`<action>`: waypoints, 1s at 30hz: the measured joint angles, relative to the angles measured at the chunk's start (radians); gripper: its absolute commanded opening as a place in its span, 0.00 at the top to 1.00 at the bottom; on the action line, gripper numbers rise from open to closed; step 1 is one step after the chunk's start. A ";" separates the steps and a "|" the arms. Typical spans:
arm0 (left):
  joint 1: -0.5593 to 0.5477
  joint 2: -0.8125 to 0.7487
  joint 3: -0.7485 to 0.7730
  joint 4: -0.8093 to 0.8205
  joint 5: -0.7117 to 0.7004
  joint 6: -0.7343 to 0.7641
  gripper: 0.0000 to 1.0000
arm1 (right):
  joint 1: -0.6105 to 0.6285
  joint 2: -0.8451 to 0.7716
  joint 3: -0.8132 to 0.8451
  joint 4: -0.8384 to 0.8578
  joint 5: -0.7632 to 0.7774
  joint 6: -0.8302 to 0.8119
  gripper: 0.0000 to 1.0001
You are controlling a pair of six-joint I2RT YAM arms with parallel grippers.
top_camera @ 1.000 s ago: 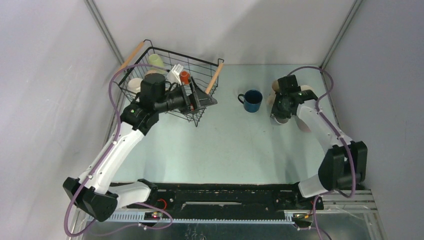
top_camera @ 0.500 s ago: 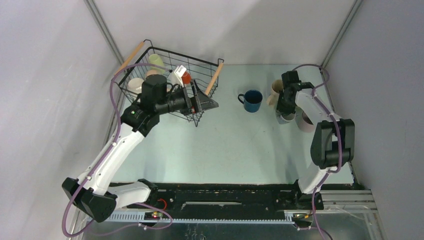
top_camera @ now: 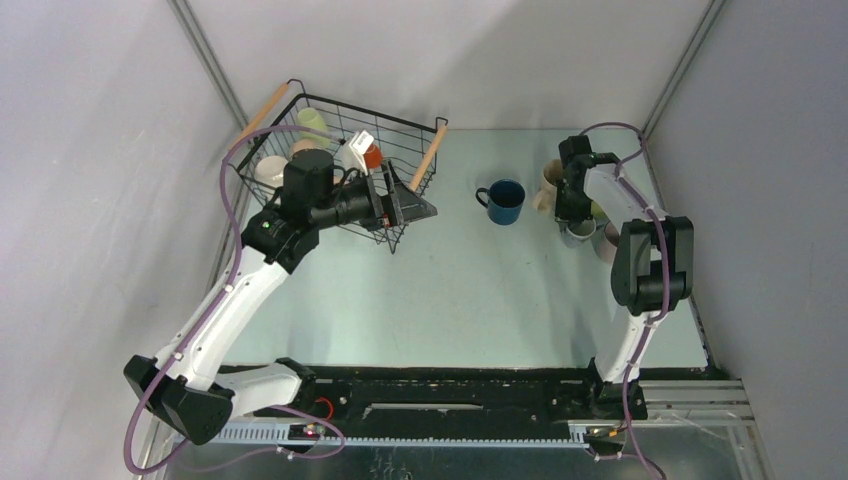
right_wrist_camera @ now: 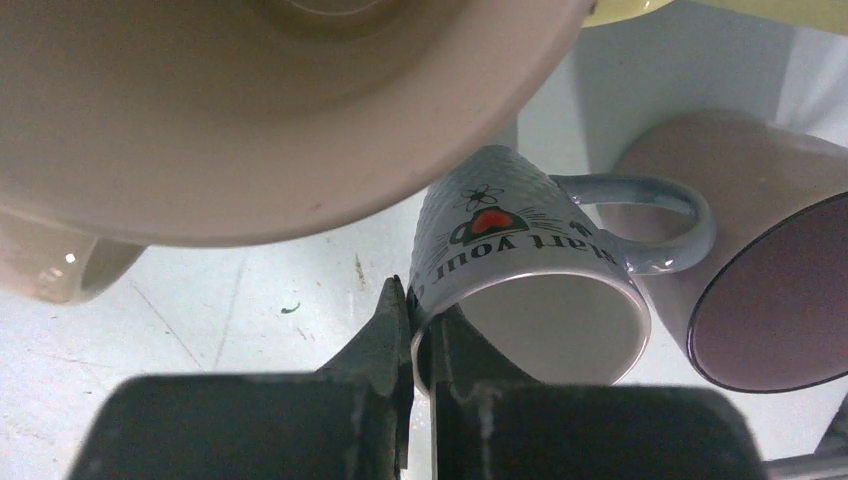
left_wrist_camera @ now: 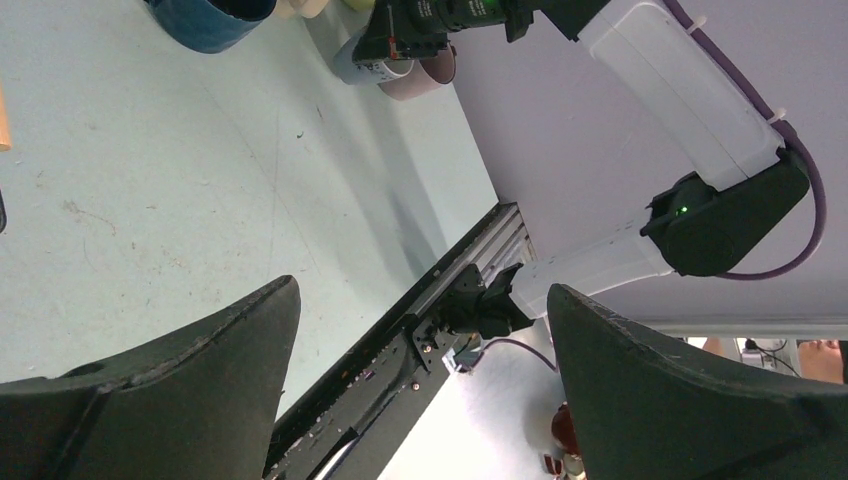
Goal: Unload the cups from the dish rack
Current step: Place the cup at the center of the board.
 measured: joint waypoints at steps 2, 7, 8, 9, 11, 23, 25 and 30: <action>0.000 0.000 0.000 0.000 0.000 0.001 0.00 | -0.002 0.009 0.006 -0.011 0.006 -0.006 1.00; 0.000 0.000 0.000 0.000 0.000 0.008 0.00 | -0.002 0.024 0.011 -0.019 0.013 -0.013 1.00; 0.000 0.000 0.000 -0.001 0.000 0.008 0.00 | -0.002 0.028 0.011 -0.021 0.014 -0.014 0.99; 0.000 0.000 0.000 -0.001 0.000 0.008 0.00 | -0.002 0.032 0.011 -0.021 0.014 -0.014 0.96; 0.000 0.000 0.000 -0.001 0.000 0.008 0.00 | -0.003 0.039 0.011 -0.024 0.013 -0.014 0.90; -0.006 0.002 0.000 -0.009 -0.004 0.015 0.00 | 0.001 0.041 0.038 -0.031 0.019 -0.016 0.55; -0.008 0.002 0.000 -0.013 -0.006 0.015 0.00 | 0.008 0.038 0.042 -0.036 0.022 -0.013 0.52; -0.010 0.003 0.000 -0.032 -0.025 0.021 0.00 | 0.025 0.002 0.043 -0.060 0.038 -0.002 0.46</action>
